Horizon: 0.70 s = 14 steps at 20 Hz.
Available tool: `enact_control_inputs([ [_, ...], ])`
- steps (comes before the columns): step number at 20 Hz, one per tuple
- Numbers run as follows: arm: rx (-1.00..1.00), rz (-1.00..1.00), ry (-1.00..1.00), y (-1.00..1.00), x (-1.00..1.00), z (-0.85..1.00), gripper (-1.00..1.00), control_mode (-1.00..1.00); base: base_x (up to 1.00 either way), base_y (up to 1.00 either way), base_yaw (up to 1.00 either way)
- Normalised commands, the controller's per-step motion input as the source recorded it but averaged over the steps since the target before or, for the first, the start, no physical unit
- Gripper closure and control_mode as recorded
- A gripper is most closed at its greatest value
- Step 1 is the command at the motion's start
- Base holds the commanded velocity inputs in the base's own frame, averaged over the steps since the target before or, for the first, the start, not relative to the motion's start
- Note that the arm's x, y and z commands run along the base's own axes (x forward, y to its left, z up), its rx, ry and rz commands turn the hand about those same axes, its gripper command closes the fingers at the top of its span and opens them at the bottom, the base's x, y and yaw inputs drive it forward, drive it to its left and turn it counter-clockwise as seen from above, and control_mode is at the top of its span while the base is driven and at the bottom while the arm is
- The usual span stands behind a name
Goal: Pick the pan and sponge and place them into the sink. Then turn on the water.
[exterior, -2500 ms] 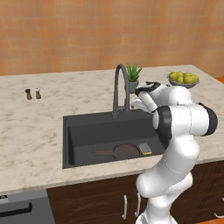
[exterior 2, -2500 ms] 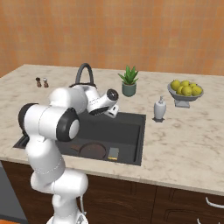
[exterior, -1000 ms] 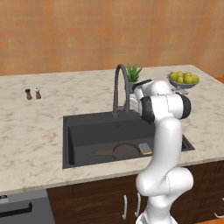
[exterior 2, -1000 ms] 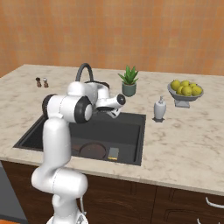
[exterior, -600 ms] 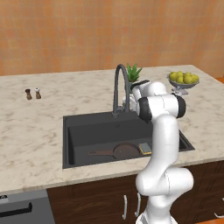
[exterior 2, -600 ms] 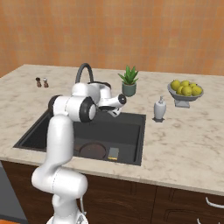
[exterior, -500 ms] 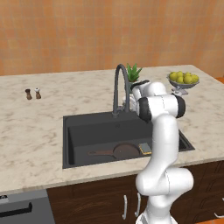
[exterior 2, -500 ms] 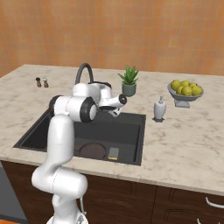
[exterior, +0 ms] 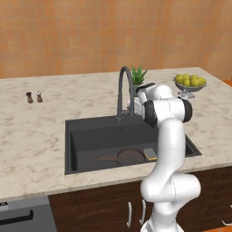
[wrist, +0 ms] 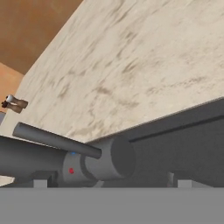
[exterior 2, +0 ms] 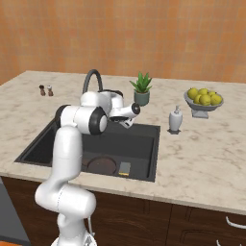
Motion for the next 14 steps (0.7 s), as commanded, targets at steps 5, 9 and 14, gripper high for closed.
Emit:
enact_control_inputs([
  [5,0.0,0.0,0.0,0.11,0.01,-0.05,-1.0,-1.0,0.0,0.0,0.0],
  [9,0.0,0.0,0.0,0.08,0.09,-0.04,-1.0,-1.0,0.0,0.0,0.0],
  [14,0.0,0.0,0.0,0.04,0.17,-0.07,-1.0,-1.0,0.0,0.0,0.0],
])
